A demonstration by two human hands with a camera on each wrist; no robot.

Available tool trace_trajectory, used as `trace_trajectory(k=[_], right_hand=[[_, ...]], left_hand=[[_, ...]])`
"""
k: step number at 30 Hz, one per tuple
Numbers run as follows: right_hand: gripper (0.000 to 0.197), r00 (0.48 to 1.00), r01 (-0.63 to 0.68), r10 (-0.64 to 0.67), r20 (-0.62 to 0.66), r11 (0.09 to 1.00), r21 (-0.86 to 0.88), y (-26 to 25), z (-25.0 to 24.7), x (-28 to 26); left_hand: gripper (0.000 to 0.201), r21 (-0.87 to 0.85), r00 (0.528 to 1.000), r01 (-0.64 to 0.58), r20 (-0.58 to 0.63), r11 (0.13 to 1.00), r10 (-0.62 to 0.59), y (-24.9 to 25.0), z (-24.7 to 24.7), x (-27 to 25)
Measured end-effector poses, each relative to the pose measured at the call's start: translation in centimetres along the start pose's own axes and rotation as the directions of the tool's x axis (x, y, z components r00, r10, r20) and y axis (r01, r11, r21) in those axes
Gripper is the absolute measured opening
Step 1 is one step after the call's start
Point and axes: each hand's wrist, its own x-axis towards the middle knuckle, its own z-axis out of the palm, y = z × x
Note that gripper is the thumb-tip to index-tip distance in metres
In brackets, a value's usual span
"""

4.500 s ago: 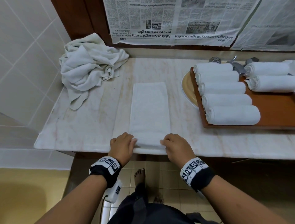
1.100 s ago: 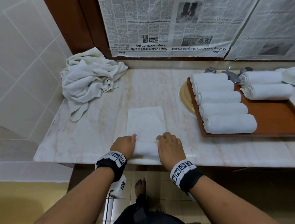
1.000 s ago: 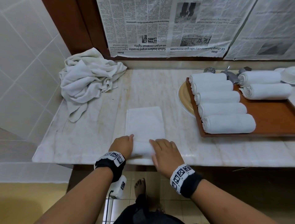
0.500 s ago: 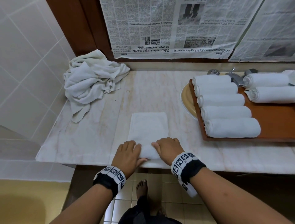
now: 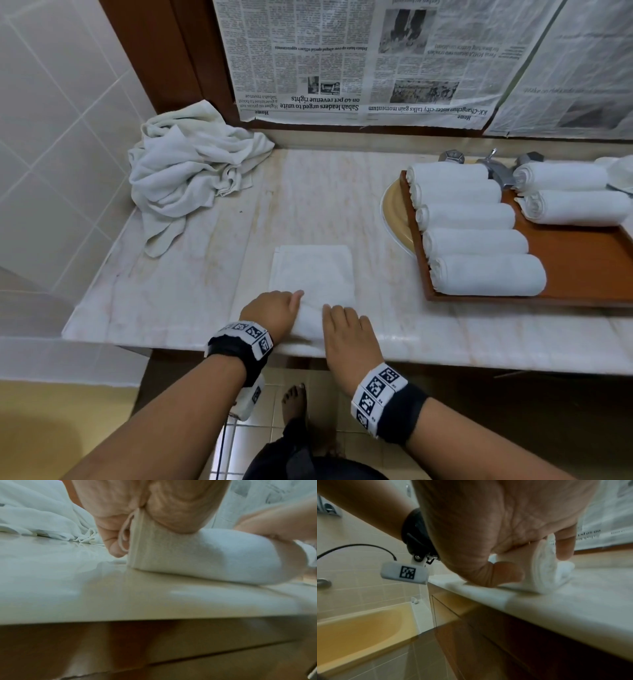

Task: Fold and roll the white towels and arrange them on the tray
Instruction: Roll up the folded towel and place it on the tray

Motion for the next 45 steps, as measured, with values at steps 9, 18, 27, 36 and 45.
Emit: trace_trajectory(k=[9,18,27,36,45], right_hand=[[0.035,0.951,-0.075,0.043,0.305,0.993,0.094,1.8,-3.0,3.1],[0.043,0.977,-0.033,0.041,0.21,0.999,-0.041,1.1,-2.9,2.0],[0.051,0.983,-0.104,0.095,0.154,0.993,0.055,1.0,-1.9,-1.4],[0.037,0.921,-0.124,0.098,0.378,0.991,0.045,2.8,-3.8,3.3],[0.064,0.99,-0.102,0.102,0.097,0.995,-0.014,0.2,-2.3,-0.3]], left_hand=[[0.055,0.24,0.953,-0.235,-0.136,0.942,0.273,0.8,1.5,-3.4],[0.075,0.368,0.932,-0.34,0.012,0.865,0.362,0.4,1.2,-2.9],[0.072,-0.155,0.935,-0.173,0.284,0.973,0.212,0.7,-0.9,-1.8],[0.071,0.388,0.913,-0.337,-0.087,0.858,0.398,1.1,1.8,-5.0],[0.073,0.019,0.935,-0.203,0.299,0.979,0.188,0.5,-1.4,-0.9]])
